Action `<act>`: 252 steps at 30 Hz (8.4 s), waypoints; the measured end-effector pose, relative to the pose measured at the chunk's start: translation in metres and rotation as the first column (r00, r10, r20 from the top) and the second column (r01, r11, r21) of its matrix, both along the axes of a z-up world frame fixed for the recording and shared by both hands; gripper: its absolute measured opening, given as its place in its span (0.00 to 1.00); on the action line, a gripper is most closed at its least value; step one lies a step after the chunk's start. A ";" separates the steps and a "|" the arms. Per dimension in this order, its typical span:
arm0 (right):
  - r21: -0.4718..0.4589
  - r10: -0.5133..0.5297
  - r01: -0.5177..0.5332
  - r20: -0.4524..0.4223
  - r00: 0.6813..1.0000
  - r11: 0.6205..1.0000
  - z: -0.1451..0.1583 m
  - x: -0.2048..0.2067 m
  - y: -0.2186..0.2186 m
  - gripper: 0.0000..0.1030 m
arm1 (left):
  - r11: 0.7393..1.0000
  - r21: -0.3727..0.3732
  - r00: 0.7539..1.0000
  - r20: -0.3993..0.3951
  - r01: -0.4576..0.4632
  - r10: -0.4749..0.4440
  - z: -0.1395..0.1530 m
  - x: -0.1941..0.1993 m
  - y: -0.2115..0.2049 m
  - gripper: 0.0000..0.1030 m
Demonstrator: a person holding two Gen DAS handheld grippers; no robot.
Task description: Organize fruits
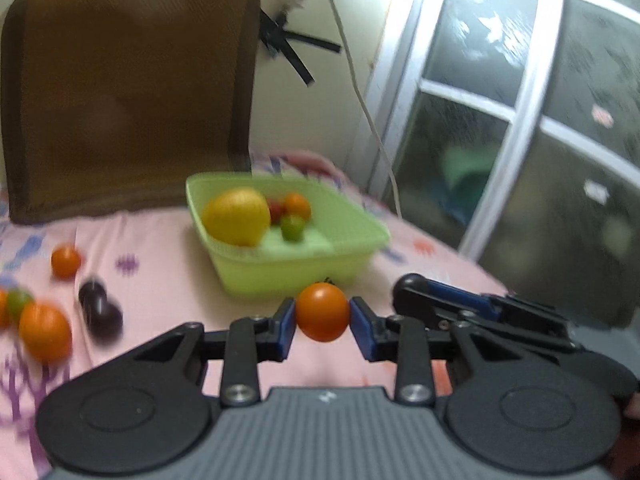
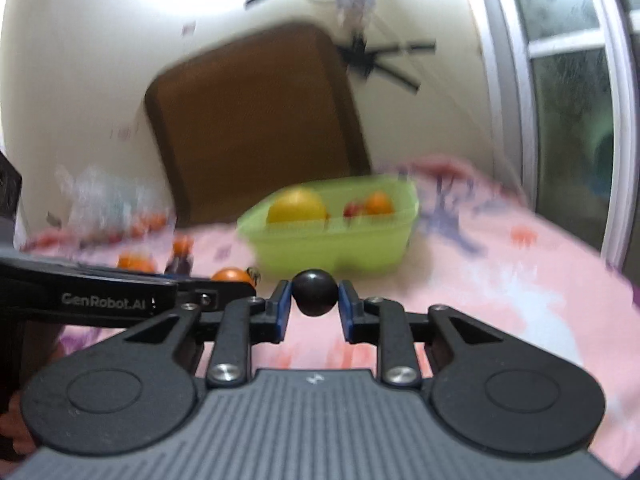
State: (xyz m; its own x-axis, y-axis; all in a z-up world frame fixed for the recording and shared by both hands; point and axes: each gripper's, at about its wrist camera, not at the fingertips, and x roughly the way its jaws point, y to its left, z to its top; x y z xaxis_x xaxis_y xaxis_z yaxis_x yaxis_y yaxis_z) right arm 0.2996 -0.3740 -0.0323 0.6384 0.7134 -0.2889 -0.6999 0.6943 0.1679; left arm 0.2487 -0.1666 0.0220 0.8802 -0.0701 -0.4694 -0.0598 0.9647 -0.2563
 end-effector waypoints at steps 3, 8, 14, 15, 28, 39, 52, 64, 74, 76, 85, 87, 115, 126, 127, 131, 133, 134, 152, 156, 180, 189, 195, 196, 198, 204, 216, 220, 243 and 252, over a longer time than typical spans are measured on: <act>0.057 -0.011 0.011 0.008 1.000 0.998 0.016 0.020 0.005 0.27 | 0.999 -0.033 1.000 0.011 -0.011 0.011 0.009 0.029 0.012 0.29; 0.044 -0.071 0.069 0.043 0.997 0.997 0.017 0.051 0.026 0.28 | 0.998 -0.042 0.999 -0.039 -0.038 0.037 0.006 0.069 0.019 0.29; 0.047 -0.099 0.098 0.015 0.995 0.994 0.006 0.067 0.029 0.34 | 0.997 -0.033 0.994 -0.084 -0.071 0.068 -0.005 0.087 0.025 0.31; 0.061 -0.112 0.110 0.025 0.993 0.992 0.007 0.064 0.028 0.43 | 0.997 -0.037 0.994 -0.084 -0.069 0.066 -0.005 0.087 0.026 0.33; 0.225 -0.184 0.208 -0.123 0.975 0.952 0.000 0.075 -0.013 0.48 | 0.960 -0.140 0.964 0.076 -0.242 0.254 0.021 -0.026 0.099 0.43; 0.146 0.095 -0.076 -0.128 0.987 0.986 0.007 0.018 0.045 0.49 | 0.842 -0.185 0.859 -0.022 -0.506 0.511 -0.021 -0.126 0.180 0.44; -0.198 0.404 -0.399 -0.017 0.915 0.895 0.010 -0.032 0.195 0.47 | 0.838 -0.312 0.889 -0.049 -0.447 0.455 -0.037 -0.086 0.206 0.58; -0.203 0.401 -0.415 -0.107 0.910 0.887 0.002 -0.033 0.185 0.41 | 0.820 -0.349 0.886 -0.075 -0.454 0.458 -0.050 -0.091 0.202 0.33; -0.192 0.289 -0.300 -0.082 0.954 0.934 -0.010 -0.049 0.085 0.41 | 0.927 -0.325 0.979 0.016 -0.188 0.204 -0.034 -0.110 0.104 0.33; -0.185 0.244 -0.258 -0.095 0.965 0.948 -0.012 -0.045 0.069 0.41 | 0.948 -0.299 0.993 0.021 -0.105 0.116 -0.030 -0.099 0.078 0.33; -0.194 0.091 -0.107 -0.092 0.992 0.975 -0.021 -0.036 0.002 0.42 | 0.995 -0.100 0.999 -0.043 0.014 -0.018 -0.035 -0.079 0.000 0.35; -0.171 0.096 -0.112 -0.102 0.990 0.979 -0.021 -0.038 -0.006 0.44 | 0.999 -0.053 0.999 -0.042 0.011 -0.013 -0.032 -0.079 -0.006 0.38; -0.023 0.052 -0.053 -0.021 0.998 0.998 -0.001 -0.006 -0.006 0.40 | 0.999 -0.037 0.999 0.038 0.031 -0.029 0.004 -0.020 -0.001 0.34; 0.013 -0.085 0.085 0.026 0.996 0.996 0.004 0.075 0.029 0.43 | 0.997 -0.051 0.998 0.015 -0.064 0.064 0.004 0.070 0.022 0.53; 0.030 -0.084 0.083 0.023 0.996 0.996 0.004 0.075 0.029 0.43 | 0.996 -0.057 0.997 0.020 -0.071 0.072 0.004 0.071 0.023 0.53; 0.094 -0.068 0.067 0.008 0.998 0.993 0.004 0.076 0.019 0.46 | 0.994 -0.089 0.997 0.036 -0.063 0.066 0.008 0.066 0.028 0.52; 0.140 -0.069 0.070 -0.007 0.998 0.988 0.005 0.075 0.011 0.46 | 0.992 -0.093 0.994 0.072 -0.080 0.087 0.017 0.055 0.033 0.52; 0.169 -0.079 0.081 -0.021 0.997 0.982 0.004 0.076 0.006 0.46 | 0.990 -0.110 0.990 0.095 -0.091 0.102 0.021 0.047 0.038 0.52; -0.006 0.284 -0.284 -0.044 0.958 0.959 0.013 0.000 0.087 0.45 | 0.842 -0.284 0.879 -0.004 -0.459 0.478 -0.033 -0.096 0.168 0.50; -0.104 0.339 -0.345 -0.068 0.938 0.933 0.007 -0.005 0.137 0.44 | 0.866 -0.224 0.891 -0.021 -0.446 0.453 -0.035 -0.076 0.163 0.50; -0.106 0.193 -0.204 -0.106 0.976 0.973 -0.004 -0.032 0.056 0.28 | 0.980 -0.186 0.997 0.001 -0.076 0.077 -0.023 -0.081 0.045 0.27; -0.085 0.030 -0.041 -0.121 0.992 0.996 -0.014 -0.037 -0.011 0.29 | 0.997 -0.050 0.998 -0.045 0.052 -0.054 -0.035 -0.072 -0.028 0.28; -0.092 0.020 -0.032 -0.131 0.991 0.995 -0.023 -0.041 -0.020 0.30 | 1.000 -0.002 0.999 -0.052 0.013 -0.013 -0.035 -0.072 -0.033 0.38; -0.092 0.018 -0.030 -0.127 0.992 0.995 -0.024 -0.042 -0.019 0.30 | 1.000 0.000 0.999 -0.048 0.005 -0.005 -0.034 -0.074 -0.032 0.39; -0.099 0.020 -0.032 -0.118 0.993 0.995 -0.023 -0.043 -0.020 0.30 | 1.000 0.004 0.999 -0.048 0.002 -0.002 -0.034 -0.077 -0.035 0.41; -0.103 0.026 -0.037 -0.111 0.993 0.994 -0.023 -0.047 -0.024 0.30 | 0.999 0.040 0.999 -0.044 0.010 -0.008 -0.032 -0.083 -0.043 0.45; -0.123 0.041 -0.050 -0.068 0.997 0.991 -0.025 -0.051 -0.018 0.28 | 0.999 0.023 0.998 -0.051 0.029 -0.028 -0.030 -0.071 -0.040 0.27; -0.068 0.041 -0.045 -0.053 0.998 0.997 -0.016 -0.045 -0.018 0.28 | 0.999 0.027 1.000 0.000 0.026 -0.026 -0.011 -0.054 -0.030 0.27; 0.110 -0.076 0.074 0.021 0.997 0.991 0.005 0.054 0.018 0.43 | 0.989 -0.022 0.989 0.009 -0.149 0.150 0.005 0.047 0.031 0.39; 0.082 -0.020 0.019 0.005 1.000 0.996 0.003 0.030 0.022 0.43 | 0.967 -0.041 0.968 0.007 -0.251 0.251 -0.015 -0.031 0.065 0.41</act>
State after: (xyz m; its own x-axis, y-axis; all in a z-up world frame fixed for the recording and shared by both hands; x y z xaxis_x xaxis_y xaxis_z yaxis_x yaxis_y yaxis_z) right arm 0.3291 -0.3519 -0.0296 0.6541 0.7218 -0.2263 -0.6873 0.6920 0.2207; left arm 0.2179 -0.1015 0.0069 0.8776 0.1355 -0.4598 -0.2953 0.9084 -0.2960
